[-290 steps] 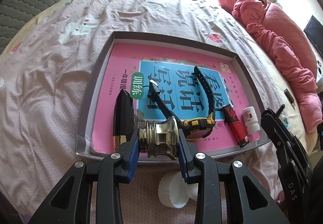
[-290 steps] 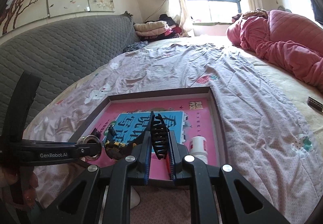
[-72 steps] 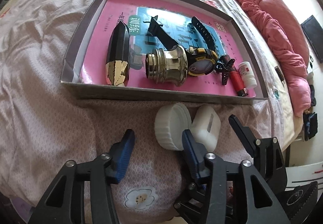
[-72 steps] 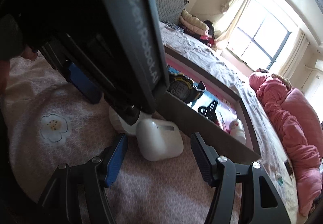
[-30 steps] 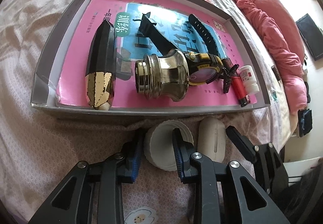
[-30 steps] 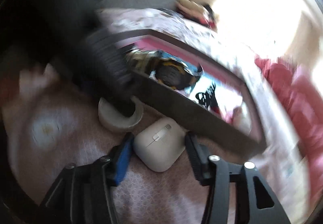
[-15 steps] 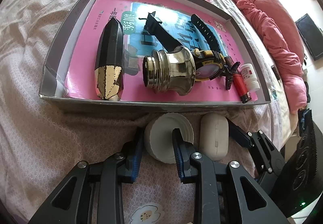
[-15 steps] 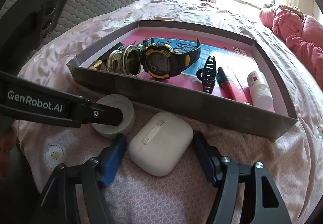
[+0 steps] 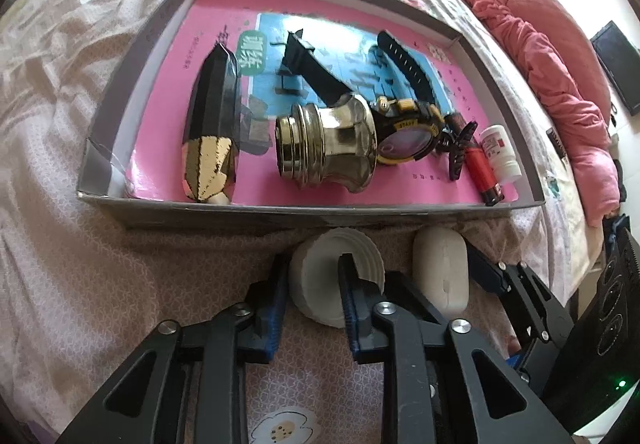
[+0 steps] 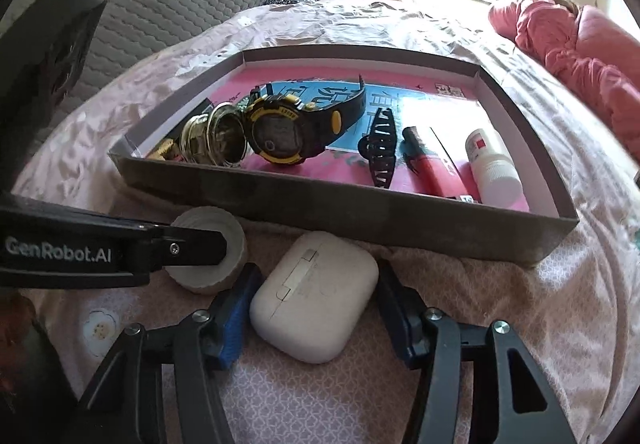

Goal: Organize rigid objects
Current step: 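Close the left gripper on the white cap while the right grasps the earbuds case, then carry the cap with the left gripper while the right carries the earbuds case over the tray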

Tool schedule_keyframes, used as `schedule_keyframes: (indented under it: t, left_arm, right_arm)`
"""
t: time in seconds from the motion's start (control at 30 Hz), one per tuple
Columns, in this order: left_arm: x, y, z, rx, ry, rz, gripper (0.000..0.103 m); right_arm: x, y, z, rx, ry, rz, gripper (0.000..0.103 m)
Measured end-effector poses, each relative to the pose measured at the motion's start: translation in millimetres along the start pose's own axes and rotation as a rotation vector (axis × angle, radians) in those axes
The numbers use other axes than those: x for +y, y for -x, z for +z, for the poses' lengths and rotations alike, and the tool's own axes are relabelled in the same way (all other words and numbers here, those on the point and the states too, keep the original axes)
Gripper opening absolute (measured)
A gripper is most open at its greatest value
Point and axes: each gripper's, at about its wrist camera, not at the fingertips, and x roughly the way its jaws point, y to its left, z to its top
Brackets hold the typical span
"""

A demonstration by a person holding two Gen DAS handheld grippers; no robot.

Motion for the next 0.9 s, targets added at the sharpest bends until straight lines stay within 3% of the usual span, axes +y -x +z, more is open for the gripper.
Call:
schedule_keyframes:
  t: [0.1,0.3,0.53,0.9]
  left_arm:
    - [1,5,-1,-0.018,0.010,-0.009,0.015]
    - [0,17,-3,-0.039,0.023,-0.042,0.013]
    - [-7,43,-10,-0.092,0.030,-0.075,0.013]
    - [-19,81,1,-0.163,0.017,-0.073,0.013]
  right_arm:
    - [1,6,-2,-0.003,-0.003,0.011,0.057]
    - [-7,21,-4,-0.024,-0.037,0.032,0.057]
    - [-20,47,0,-0.119,-0.092,0.068,0.057]
    - [-22,72,10,-0.211,-0.062,0.024,0.057]
